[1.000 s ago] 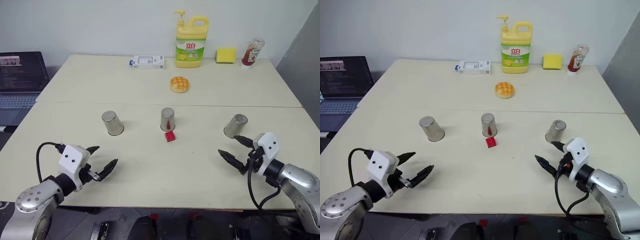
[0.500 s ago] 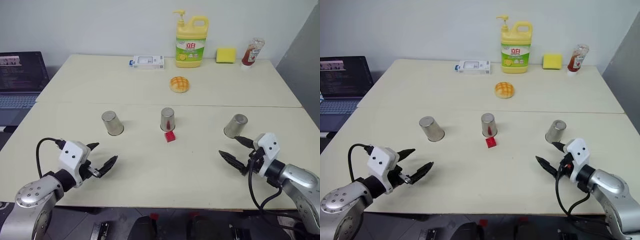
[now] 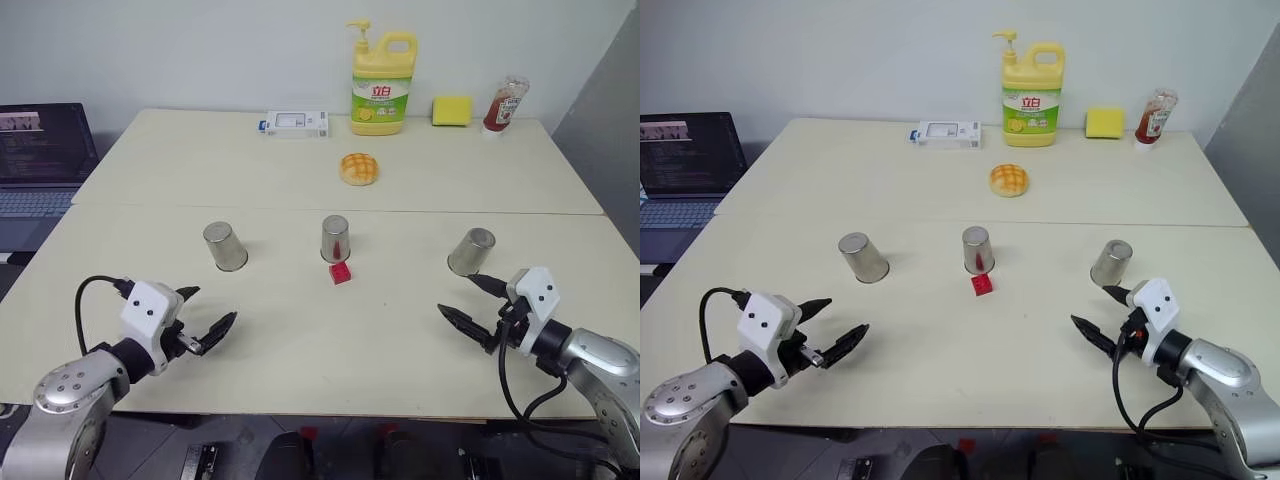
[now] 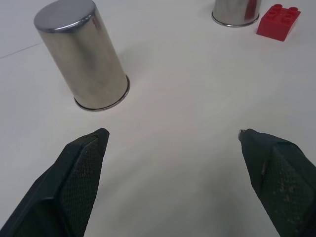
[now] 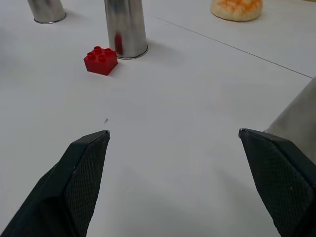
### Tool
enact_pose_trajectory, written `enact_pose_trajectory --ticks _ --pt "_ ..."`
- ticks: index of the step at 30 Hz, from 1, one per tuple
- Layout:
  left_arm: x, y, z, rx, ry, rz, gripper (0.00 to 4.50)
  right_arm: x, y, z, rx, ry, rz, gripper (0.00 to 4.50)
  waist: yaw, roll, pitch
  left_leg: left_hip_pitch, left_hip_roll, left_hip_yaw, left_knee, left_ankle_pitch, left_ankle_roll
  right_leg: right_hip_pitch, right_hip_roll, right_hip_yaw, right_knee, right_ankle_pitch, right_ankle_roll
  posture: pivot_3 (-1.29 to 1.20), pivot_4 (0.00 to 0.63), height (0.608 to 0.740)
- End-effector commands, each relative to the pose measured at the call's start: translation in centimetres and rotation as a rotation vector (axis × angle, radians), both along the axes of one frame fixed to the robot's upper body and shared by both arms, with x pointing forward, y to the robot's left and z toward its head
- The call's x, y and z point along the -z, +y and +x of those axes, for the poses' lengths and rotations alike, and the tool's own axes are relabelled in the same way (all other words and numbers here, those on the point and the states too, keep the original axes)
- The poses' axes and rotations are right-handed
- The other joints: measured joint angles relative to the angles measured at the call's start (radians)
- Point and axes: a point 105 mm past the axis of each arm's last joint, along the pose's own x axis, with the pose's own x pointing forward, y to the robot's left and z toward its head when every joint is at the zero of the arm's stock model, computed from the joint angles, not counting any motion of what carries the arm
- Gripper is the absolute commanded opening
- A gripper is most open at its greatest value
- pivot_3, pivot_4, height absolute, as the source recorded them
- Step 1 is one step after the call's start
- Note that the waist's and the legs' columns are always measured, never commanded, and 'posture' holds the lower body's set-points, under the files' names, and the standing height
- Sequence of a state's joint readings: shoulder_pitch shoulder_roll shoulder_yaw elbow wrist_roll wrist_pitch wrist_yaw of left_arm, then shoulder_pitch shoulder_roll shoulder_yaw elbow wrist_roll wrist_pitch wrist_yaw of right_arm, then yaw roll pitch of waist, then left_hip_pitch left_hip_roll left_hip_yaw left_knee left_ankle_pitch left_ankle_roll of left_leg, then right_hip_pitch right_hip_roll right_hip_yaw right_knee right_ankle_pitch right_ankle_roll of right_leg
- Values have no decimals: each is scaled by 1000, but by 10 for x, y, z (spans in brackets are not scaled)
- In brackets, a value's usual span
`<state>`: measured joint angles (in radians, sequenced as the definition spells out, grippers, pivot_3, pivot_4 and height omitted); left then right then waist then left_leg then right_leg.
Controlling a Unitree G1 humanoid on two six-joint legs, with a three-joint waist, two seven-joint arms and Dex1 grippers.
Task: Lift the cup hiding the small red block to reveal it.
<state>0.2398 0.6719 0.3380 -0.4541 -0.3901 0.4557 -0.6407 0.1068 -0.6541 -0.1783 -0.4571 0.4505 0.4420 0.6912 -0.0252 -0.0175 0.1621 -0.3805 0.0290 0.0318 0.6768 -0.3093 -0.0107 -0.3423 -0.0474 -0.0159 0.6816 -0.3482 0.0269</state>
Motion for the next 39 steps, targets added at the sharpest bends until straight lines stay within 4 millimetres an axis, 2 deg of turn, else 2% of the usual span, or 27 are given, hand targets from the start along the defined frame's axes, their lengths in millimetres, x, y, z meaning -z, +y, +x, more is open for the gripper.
enact_pose_trajectory --ticks 1,10,25,39 --pt "-9 -6 1 37 -33 36 4500 -15 3 -2 -33 -67 -22 4453 0 0 0 0 0 0 0 0 0 0 0 0 0 0 0 0 150 740" --pt "-19 -4 7 63 -92 37 4500 -14 1 -4 -27 -69 -25 4453 1 0 0 0 0 0 0 0 0 0 0 0 0 0 0 0 150 740" --pt "-19 -7 9 80 -107 40 4500 -13 1 -3 -31 -71 -31 4453 1 0 0 0 0 0 0 0 0 0 0 0 0 0 0 0 150 740" --pt "-21 -1 2 86 -100 41 4500 -13 3 -2 -38 -72 -25 4453 0 0 0 0 0 0 0 0 0 0 0 0 0 0 0 0 150 740"
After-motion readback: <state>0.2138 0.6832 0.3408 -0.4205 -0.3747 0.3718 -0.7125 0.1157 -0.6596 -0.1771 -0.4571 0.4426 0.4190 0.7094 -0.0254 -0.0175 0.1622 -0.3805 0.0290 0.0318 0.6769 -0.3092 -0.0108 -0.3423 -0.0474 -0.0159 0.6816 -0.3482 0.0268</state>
